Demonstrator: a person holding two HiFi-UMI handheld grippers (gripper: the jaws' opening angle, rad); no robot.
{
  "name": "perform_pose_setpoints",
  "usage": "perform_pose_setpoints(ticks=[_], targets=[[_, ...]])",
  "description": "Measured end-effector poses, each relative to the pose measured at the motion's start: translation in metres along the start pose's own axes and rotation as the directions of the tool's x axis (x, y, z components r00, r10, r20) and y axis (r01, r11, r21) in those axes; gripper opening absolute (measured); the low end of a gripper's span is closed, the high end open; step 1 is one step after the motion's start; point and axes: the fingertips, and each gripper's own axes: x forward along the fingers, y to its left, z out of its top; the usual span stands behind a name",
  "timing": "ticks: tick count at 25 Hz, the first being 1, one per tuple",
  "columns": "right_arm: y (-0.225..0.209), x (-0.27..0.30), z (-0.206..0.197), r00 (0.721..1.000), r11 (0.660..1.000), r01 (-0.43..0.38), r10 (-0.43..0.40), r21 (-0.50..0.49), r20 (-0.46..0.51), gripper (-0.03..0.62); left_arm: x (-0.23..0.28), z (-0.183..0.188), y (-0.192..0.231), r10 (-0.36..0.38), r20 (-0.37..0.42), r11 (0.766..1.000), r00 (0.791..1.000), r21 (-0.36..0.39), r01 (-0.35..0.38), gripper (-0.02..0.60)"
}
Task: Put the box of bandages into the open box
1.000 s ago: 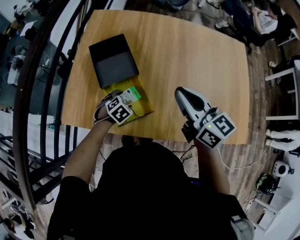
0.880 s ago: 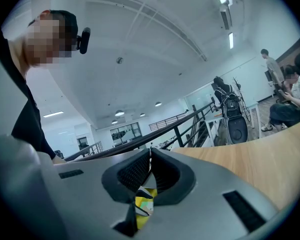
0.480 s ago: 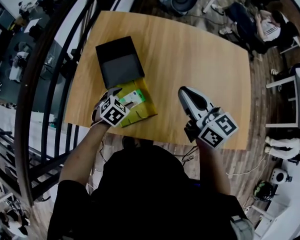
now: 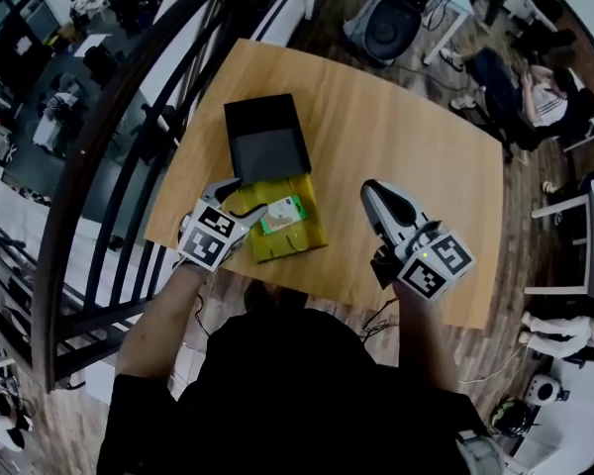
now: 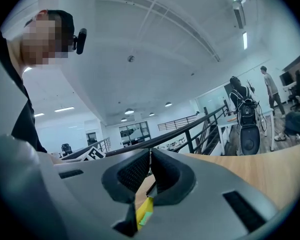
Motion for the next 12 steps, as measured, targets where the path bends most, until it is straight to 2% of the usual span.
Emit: perform_pose_setpoints(ticks=[7,12], targets=[[0.011,0.014,0.014,0.999,0.998,-0.037,0.037,-0.049,0.004,0.038,-0.054,0.024,0.021,0.062,0.13,0.995,0.99,-0.084,-0.051,0.251],[0.015,0.014,0.028,0.999,0.995,-0.048,0.05,-0.093,0.017,0.037,-0.091,0.046,0.032,0.11,0.239,0.989,0.965,-0.124,-0.082,0.209]])
